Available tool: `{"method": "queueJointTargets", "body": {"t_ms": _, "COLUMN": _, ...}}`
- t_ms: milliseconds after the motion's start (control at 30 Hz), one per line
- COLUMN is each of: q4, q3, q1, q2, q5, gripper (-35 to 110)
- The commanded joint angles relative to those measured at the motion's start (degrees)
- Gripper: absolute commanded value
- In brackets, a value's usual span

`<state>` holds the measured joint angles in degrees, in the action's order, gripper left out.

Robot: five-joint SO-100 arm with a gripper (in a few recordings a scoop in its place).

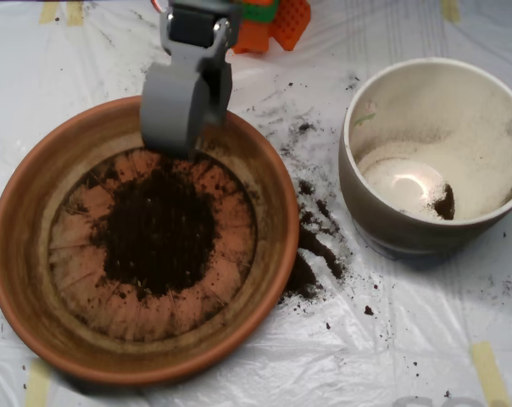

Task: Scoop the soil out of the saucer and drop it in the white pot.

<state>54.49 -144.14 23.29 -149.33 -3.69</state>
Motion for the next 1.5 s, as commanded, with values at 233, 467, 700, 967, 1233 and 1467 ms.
{"method": "queueJointTargets", "body": {"t_ms": 233, "q4": -3.08, "q3": 11.07, "q1": 4.13, "q2": 19.25, "q5": 1.05, "gripper": 40}}
{"method": "queueJointTargets", "body": {"t_ms": 467, "q4": -1.76, "q3": 23.99, "q1": 7.82, "q2": 42.45, "q5": 3.25, "gripper": 41}}
{"method": "queueJointTargets", "body": {"t_ms": 700, "q4": -1.49, "q3": 31.03, "q1": 11.78, "q2": 52.56, "q5": 6.86, "gripper": 41}}
{"method": "queueJointTargets", "body": {"t_ms": 967, "q4": -0.44, "q3": 36.74, "q1": 11.43, "q2": 61.08, "q5": 7.91, "gripper": 41}}
{"method": "queueJointTargets", "body": {"t_ms": 1233, "q4": 2.37, "q3": 42.71, "q1": 9.49, "q2": 67.41, "q5": 5.19, "gripper": 45}}
{"method": "queueJointTargets", "body": {"t_ms": 1467, "q4": 4.39, "q3": 47.2, "q1": 9.58, "q2": 71.28, "q5": 4.04, "gripper": 38}}
